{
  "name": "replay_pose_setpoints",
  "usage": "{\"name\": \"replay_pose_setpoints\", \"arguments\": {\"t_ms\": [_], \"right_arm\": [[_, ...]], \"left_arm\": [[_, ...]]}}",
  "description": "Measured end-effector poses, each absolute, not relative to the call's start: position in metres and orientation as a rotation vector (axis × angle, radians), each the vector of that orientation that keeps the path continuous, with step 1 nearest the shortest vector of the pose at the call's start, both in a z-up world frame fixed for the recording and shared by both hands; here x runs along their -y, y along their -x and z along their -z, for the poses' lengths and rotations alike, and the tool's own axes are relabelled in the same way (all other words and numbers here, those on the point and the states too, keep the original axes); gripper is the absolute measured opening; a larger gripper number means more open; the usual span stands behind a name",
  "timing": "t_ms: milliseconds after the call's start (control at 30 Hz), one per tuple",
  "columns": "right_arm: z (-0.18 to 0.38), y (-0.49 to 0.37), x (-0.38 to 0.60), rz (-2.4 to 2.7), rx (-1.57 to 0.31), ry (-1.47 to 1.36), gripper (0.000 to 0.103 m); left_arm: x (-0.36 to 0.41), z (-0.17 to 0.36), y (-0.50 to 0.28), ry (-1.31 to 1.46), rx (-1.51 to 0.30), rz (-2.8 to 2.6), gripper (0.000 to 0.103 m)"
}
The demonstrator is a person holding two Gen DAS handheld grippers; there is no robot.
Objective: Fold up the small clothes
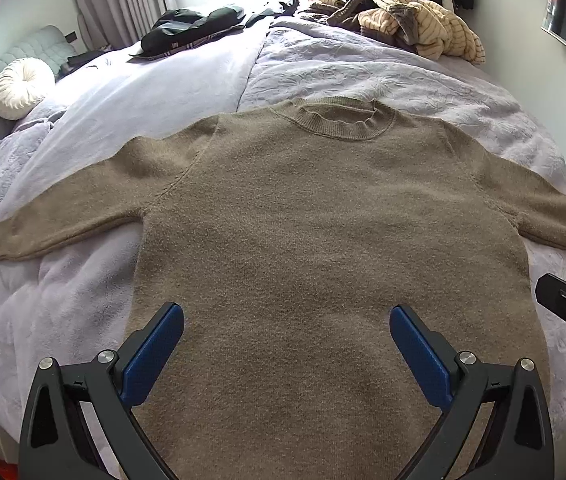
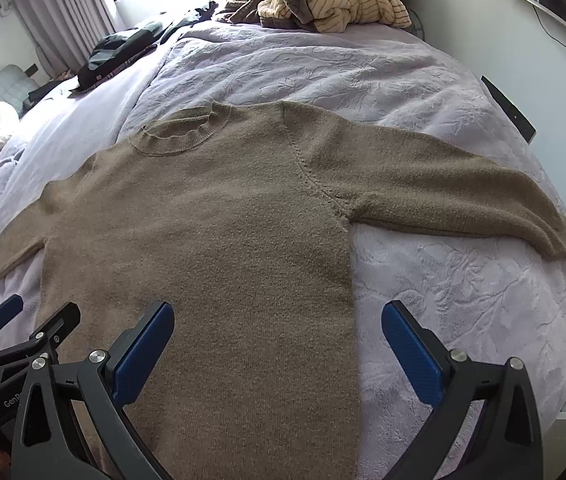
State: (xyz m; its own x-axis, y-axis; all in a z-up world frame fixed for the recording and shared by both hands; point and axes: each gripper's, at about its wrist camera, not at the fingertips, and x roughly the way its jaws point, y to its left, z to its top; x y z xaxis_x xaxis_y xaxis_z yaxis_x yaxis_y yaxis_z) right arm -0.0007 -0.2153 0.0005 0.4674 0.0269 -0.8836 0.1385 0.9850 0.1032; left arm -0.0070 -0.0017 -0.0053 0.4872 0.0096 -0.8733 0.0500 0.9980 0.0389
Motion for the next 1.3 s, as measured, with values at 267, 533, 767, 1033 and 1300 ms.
{"name": "replay_pose_setpoints", "arguments": {"t_ms": [267,533,767,1033,1300], "right_arm": [[0.0,0.001,0.212,0.066,-1.078,-0.168,0.103],[0.001,0.002,0.214,0.067,-1.079,-0.175,0.103],[0.001,0.001,0.213,0.066,-1.08,-0.175,0.103],[0.0,0.001,0.21,0.061,-1.078,-0.167,0.103],[0.0,0.0,0.204,0.056,-1.081,-0.161,0.103]], "left_arm": [[-0.001,0.008,0.009,-0.061,-1.075,0.014,0.103],[-0.002,0.006,0.009,-0.06,-1.069,0.008,0.103],[-0.005,0.008,0.01,-0.057,-1.073,0.0,0.103],[-0.007,0.007,0.011,-0.046,-1.072,-0.005,0.103],[-0.011,0.008,0.011,-0.038,-1.076,-0.012,0.103]]}}
